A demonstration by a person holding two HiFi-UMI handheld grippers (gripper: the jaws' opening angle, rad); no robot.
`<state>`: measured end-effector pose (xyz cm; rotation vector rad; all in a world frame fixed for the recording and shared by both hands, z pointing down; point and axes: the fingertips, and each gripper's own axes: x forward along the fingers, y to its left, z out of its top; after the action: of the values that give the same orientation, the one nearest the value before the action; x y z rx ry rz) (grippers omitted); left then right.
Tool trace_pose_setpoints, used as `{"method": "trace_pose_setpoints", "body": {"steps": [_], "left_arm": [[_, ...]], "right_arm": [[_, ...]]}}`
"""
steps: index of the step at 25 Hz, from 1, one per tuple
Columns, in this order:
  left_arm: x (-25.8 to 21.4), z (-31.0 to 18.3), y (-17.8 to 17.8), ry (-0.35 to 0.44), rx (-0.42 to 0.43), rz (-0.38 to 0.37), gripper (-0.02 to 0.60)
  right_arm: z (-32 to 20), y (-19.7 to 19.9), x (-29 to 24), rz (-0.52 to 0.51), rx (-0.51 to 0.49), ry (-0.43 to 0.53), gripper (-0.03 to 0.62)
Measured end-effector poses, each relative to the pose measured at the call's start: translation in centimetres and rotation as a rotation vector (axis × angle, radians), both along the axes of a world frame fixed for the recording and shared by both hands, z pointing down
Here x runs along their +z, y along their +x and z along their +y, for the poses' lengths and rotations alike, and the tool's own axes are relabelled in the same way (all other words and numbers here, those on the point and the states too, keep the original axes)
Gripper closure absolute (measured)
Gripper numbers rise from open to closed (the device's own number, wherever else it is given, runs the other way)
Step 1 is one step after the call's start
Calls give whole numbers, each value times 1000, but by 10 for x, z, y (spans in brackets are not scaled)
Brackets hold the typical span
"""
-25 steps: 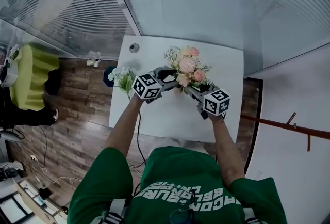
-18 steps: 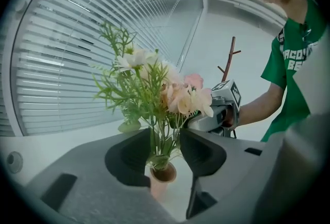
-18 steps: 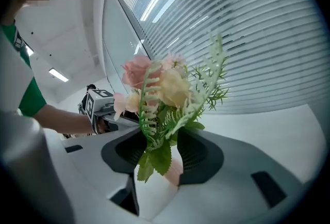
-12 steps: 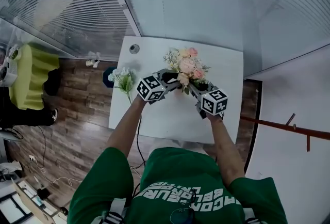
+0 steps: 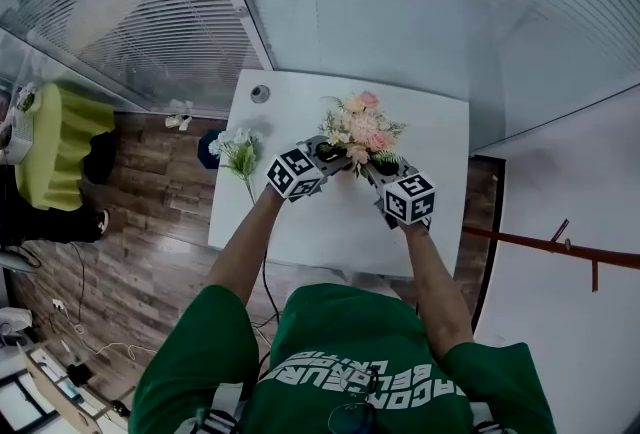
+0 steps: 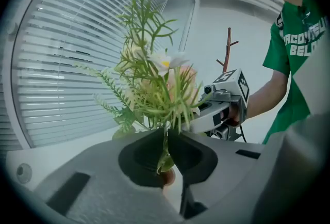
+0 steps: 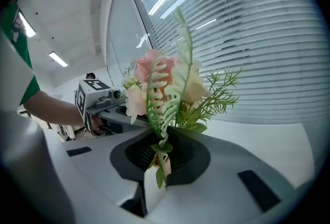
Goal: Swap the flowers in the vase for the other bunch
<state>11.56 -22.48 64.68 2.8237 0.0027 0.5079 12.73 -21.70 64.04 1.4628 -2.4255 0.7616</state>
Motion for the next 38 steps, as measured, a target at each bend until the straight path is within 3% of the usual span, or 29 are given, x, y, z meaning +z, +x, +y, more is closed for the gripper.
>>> {"method": "trace_pose_setpoints", "body": {"steps": [7, 15, 38], "left_arm": [[-11, -4, -5, 12, -37, 35, 549], [-67, -6, -12, 37, -79, 101, 549], [-194, 15, -20, 248, -135, 195, 549]], "right_arm": [[-3, -3, -11, -5, -6, 43, 554], [-6, -9, -68, 10, -18, 109, 554], [13, -20, -198, 40, -73, 350, 554]]}}
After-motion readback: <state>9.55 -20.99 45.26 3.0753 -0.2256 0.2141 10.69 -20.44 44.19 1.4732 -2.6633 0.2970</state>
